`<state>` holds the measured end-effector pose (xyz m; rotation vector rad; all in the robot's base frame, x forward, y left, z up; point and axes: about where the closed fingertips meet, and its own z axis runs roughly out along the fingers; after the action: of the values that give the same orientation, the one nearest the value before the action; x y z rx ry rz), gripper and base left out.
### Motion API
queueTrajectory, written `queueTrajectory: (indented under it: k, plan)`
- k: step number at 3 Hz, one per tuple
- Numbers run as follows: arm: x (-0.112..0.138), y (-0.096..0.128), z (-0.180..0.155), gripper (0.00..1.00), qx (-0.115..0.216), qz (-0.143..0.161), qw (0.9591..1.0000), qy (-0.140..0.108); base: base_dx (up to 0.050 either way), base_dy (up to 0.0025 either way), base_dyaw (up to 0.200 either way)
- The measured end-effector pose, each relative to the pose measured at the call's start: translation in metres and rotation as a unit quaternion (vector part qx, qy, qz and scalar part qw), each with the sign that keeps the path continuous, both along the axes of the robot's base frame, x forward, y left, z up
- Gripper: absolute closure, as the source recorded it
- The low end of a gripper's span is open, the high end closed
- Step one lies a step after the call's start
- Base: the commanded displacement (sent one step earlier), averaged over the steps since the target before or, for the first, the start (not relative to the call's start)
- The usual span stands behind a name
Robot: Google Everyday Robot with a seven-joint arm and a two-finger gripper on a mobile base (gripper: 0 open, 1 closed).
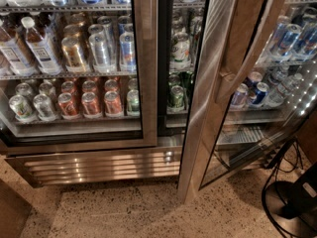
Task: Open right fridge door
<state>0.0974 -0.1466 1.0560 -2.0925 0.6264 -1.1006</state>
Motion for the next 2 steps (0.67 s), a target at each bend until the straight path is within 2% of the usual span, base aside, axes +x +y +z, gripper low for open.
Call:
queueTrajectory:
  k: [2]
  plan:
    - [0.0001,0.0000,0.0000,0.00,0.000,0.000,1.0000,0.000,0.000,0.00000,0.000]
